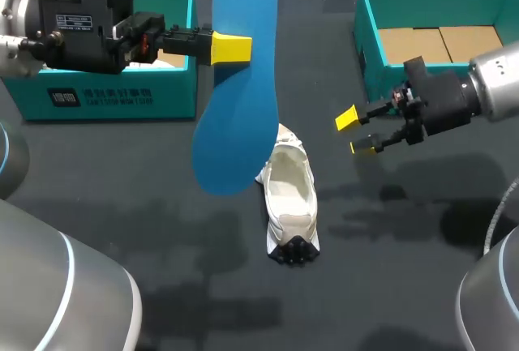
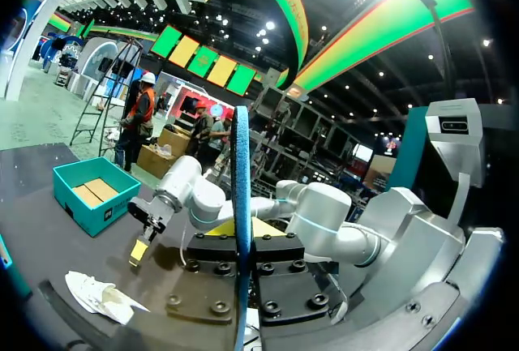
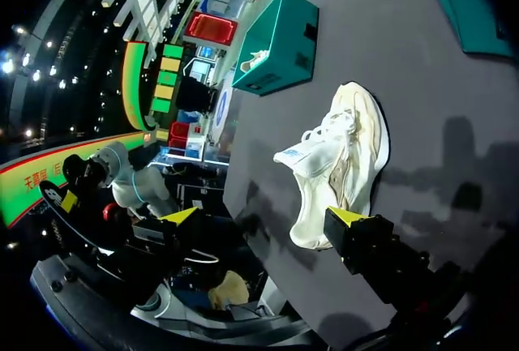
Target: Take the shoe out of the shoebox, open the shoe tongue, remove and reinsert the insole, then place the shoe into the shoebox
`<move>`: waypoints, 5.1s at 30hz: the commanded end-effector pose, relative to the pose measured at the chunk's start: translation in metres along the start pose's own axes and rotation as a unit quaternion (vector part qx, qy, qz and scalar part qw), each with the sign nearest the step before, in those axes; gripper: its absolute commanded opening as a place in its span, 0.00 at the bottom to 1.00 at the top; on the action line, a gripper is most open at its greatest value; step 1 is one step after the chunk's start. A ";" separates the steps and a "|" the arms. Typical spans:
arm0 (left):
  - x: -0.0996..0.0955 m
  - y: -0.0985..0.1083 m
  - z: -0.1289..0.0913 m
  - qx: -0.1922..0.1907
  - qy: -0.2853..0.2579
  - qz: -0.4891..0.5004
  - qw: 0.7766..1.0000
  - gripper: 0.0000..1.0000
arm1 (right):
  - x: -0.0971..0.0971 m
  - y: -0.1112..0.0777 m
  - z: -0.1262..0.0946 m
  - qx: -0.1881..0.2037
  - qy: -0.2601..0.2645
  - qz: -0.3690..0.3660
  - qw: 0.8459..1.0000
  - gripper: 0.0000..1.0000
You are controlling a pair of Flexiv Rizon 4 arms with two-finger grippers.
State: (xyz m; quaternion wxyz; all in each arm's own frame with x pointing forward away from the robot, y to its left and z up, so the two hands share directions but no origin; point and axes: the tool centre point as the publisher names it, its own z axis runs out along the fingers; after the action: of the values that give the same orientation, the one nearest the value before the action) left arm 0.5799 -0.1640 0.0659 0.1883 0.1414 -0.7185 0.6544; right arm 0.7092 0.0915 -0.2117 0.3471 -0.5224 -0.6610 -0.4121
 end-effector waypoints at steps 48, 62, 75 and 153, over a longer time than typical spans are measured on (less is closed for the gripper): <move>-0.098 0.022 -0.002 0.088 -0.012 0.654 0.751 0.00 | 0.047 0.056 -0.010 -0.050 0.151 0.097 0.982 1.00; -0.101 0.025 -0.001 0.079 -0.009 0.676 0.733 0.00 | 0.047 0.056 -0.010 -0.050 0.151 0.097 0.982 1.00; -0.143 0.067 0.006 0.047 -0.017 0.817 0.575 0.00 | 0.055 0.062 -0.001 -0.059 0.164 0.114 0.978 1.00; -0.242 0.140 0.057 -0.042 -0.059 0.882 0.465 0.00 | 0.069 0.083 0.073 -0.031 0.183 0.077 0.980 0.30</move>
State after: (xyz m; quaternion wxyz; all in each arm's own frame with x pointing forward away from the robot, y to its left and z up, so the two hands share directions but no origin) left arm 0.7302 -0.2145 -0.1722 -0.5226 -0.5397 -0.4966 0.4347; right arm 0.7724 0.1930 -0.1636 0.4755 -0.4985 -0.5309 -0.4935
